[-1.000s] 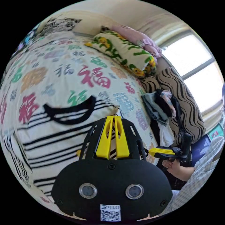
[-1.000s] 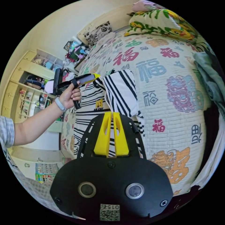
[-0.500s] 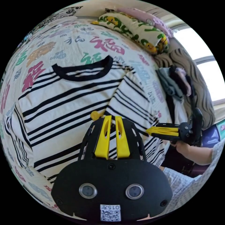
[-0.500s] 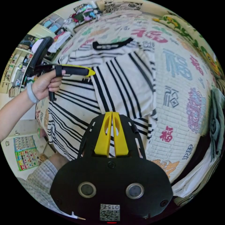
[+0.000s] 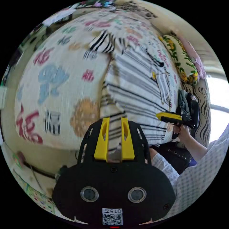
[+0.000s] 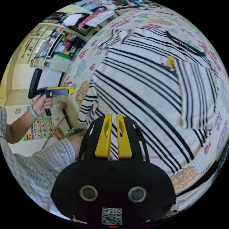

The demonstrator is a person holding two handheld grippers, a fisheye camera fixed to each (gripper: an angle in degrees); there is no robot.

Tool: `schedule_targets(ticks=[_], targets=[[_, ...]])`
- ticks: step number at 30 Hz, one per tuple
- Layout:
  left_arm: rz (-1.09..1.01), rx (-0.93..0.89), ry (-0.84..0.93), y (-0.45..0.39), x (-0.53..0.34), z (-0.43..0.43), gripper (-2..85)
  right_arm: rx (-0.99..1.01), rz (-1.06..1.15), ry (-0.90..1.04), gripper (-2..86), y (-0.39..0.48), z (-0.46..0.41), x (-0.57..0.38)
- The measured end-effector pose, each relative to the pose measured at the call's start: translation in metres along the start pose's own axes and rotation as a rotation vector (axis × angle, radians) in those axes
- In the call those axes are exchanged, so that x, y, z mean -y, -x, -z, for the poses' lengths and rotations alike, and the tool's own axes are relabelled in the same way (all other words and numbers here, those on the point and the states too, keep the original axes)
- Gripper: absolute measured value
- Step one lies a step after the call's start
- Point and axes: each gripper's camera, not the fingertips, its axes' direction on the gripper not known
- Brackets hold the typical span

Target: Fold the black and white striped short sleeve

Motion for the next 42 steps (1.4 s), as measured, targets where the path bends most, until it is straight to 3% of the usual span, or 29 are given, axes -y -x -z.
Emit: schedule_targets(ticks=[6, 8, 16, 23, 32, 36, 40, 42], targets=[[0.333, -0.305, 0.18, 0.033, -0.103, -0.021, 7.8, 0.058, 0.062, 0.107, 5.5, 0.087, -0.04, 0.056], [0.428, -0.268, 0.157, 0.037, -0.116, -0.026, 8.1, 0.073, 0.02, 0.125, 5.4, 0.096, -0.045, 0.069], [0.68, -0.41, -0.043, 0.055, -0.14, 0.009, 2.5, -0.023, 0.014, 0.193, 4.6, 0.127, -0.029, 0.107], [0.674, -0.288, -0.212, 0.101, -0.189, 0.093, 0.5, 0.02, 0.099, 0.233, -0.6, 0.174, -0.018, 0.139], [0.636, -0.163, -0.174, 0.121, -0.186, 0.125, -0.6, 0.151, 0.181, 0.427, -1.0, 0.256, -0.058, 0.166], [0.552, -0.154, -0.195, 0.113, -0.173, 0.15, 0.4, 0.099, 0.239, 0.539, -0.9, 0.289, -0.068, 0.162], [0.4, -0.199, -0.341, 0.101, -0.118, 0.193, 4.3, 0.021, 0.244, 0.341, -0.7, 0.299, -0.005, 0.187], [0.338, -0.223, -0.394, 0.096, -0.084, 0.206, 5.5, -0.118, 0.209, 0.195, -0.1, 0.292, 0.045, 0.22]])
